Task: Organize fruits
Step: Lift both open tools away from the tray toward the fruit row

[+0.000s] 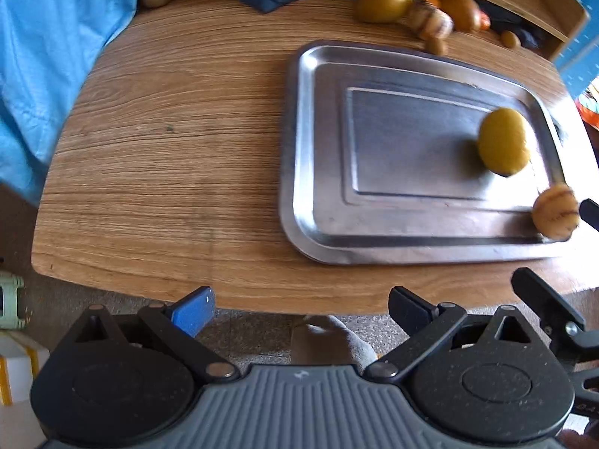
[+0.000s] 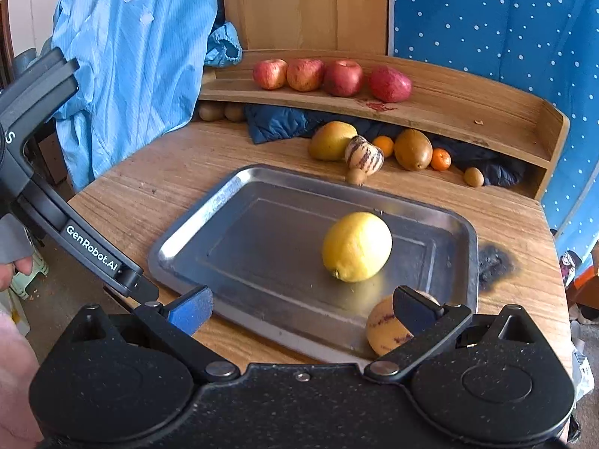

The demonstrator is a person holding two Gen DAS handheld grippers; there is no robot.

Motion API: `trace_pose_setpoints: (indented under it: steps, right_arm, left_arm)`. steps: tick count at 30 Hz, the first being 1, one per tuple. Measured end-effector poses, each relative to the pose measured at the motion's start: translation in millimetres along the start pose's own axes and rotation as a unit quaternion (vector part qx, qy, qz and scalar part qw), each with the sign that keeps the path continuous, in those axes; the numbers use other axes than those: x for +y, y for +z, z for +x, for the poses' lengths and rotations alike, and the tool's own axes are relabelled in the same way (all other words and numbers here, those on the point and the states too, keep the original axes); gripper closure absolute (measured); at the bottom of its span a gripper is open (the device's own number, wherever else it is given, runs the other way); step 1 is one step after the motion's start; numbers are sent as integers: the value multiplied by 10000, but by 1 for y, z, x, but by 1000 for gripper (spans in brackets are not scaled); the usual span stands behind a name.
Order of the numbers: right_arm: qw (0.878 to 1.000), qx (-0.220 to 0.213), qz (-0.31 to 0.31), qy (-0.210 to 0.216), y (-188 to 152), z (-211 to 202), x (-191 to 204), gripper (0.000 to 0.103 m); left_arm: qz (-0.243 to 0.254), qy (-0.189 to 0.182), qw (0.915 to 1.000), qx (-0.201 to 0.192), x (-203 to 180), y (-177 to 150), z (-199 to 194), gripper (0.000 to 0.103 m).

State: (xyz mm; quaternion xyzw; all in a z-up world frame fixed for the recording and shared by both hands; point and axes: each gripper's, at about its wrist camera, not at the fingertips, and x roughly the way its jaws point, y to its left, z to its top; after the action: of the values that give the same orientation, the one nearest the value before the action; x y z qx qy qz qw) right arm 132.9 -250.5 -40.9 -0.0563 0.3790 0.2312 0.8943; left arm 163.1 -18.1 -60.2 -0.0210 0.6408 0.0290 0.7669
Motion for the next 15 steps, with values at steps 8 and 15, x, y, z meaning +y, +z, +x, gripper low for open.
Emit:
trace_pose_setpoints:
  steps: [8, 15]
  right_arm:
    - [9998, -164, -6, -94, 26, 16, -13, 1]
    - [9988, -320, 37, -365, 51, 36, -26, 1]
  left_arm:
    - [-180, 43, 9997, -127, 5, 30, -1, 2]
    - [-1, 93, 9995, -288, 4, 77, 6, 2]
